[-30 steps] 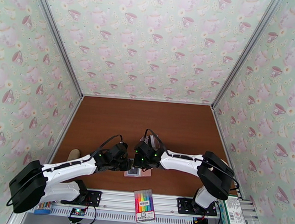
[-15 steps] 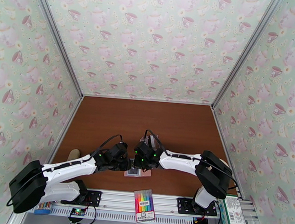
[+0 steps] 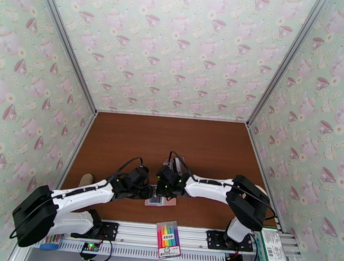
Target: Put the credit cards into the card holder
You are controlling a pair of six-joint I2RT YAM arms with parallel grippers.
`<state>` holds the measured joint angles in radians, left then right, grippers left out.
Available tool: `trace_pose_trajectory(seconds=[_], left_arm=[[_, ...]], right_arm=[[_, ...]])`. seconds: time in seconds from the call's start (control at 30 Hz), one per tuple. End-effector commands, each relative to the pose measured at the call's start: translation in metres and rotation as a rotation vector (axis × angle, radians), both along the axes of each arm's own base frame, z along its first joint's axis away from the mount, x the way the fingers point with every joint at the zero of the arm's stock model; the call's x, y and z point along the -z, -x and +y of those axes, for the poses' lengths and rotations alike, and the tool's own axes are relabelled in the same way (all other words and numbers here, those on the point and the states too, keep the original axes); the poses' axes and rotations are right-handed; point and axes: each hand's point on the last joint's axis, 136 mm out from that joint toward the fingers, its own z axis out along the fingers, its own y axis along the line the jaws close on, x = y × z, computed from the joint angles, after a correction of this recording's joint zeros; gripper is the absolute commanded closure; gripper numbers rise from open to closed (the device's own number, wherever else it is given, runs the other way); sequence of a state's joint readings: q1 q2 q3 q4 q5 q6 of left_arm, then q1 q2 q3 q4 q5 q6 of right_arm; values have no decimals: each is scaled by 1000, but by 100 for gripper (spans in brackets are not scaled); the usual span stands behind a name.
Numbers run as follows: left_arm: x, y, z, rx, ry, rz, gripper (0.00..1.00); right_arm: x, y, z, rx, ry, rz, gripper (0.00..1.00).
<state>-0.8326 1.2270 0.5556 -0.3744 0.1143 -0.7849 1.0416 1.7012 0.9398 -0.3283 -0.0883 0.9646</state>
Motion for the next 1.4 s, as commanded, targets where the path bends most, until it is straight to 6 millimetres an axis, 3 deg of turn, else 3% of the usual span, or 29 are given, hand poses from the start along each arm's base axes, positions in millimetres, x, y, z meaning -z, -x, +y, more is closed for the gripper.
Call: trace_pose_trajectory(seconds=[0.0, 0.87, 1.2, 1.37], left_arm=[[0, -3, 1, -12, 3, -2, 66], [-9, -2, -7, -4, 62, -9, 65], [-4, 0, -13, 9, 72, 12, 65], [2, -1, -6, -10, 32, 15, 65]], right_arm=[[12, 4, -11, -2, 55, 2, 97], [29, 9, -15, -5, 80, 30, 99], [31, 9, -16, -4, 82, 32, 99], [30, 9, -16, -3, 81, 32, 99]])
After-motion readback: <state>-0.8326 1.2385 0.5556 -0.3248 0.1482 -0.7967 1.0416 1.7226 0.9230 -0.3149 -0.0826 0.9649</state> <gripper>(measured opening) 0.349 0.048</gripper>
